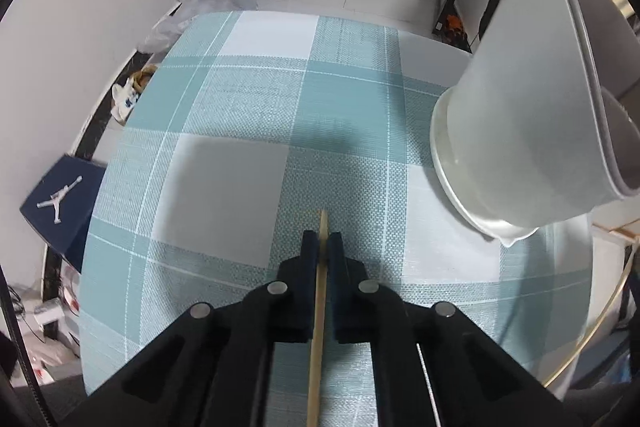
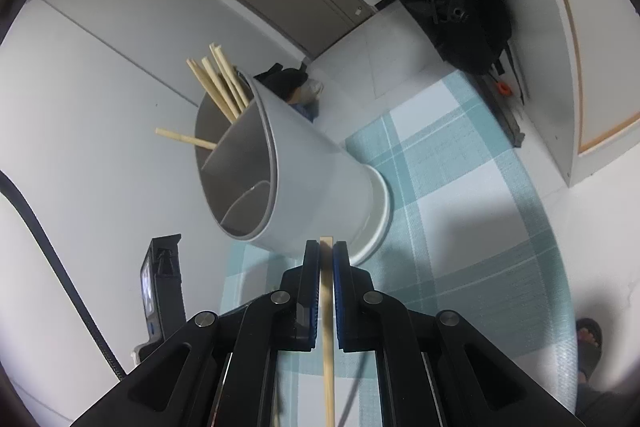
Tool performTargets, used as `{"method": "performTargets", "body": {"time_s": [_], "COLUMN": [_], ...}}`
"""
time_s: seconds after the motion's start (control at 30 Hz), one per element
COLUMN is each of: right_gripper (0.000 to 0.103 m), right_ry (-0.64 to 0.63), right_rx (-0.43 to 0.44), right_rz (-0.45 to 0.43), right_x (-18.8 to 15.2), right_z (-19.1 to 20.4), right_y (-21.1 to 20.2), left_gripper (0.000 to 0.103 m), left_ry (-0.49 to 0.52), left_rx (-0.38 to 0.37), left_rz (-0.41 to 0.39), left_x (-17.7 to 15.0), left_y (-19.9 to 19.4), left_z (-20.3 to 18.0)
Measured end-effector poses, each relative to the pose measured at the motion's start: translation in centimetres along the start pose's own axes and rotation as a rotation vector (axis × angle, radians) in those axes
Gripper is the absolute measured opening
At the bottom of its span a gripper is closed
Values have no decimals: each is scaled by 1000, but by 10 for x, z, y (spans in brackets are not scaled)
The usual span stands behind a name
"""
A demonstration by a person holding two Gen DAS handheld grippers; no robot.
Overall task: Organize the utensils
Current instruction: 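Lower the left tool onto the last chopstick and close while the right tool holds its chopstick, then carry both held chopsticks up over the white holder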
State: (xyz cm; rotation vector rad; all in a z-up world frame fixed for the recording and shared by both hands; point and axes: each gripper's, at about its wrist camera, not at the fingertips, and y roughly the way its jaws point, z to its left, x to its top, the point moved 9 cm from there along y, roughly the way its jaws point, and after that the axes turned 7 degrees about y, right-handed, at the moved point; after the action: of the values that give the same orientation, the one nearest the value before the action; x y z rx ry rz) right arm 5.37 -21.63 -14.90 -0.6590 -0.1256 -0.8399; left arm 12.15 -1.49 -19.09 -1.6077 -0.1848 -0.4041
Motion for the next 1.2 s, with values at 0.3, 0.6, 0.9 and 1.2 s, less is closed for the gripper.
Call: {"method": "performTargets", "body": {"time_s": [0.3,0.6,0.9,1.2], "right_gripper": [6,6,6,6], "right_ry": [-22,-112,-218,-349], "right_rx": [-11,-24,-14,-43], "right_rz": [-44,-96,-174,-233], "right_x": [3,1,-3,-7], "right_z": [1,17,45,71], "right_y": [-19,-30,-45,-54], "left_gripper": [2,2,1,1], "left_ry": [-78,-51,52,110], "left_rx": [-61,-98,-146,-169], "left_rz": [-120,-285,-403,-412], "left_x": [4,10,13,6], "left_y": [-33,-87,-124,-141], "left_z": [8,-3,-9,-13]}}
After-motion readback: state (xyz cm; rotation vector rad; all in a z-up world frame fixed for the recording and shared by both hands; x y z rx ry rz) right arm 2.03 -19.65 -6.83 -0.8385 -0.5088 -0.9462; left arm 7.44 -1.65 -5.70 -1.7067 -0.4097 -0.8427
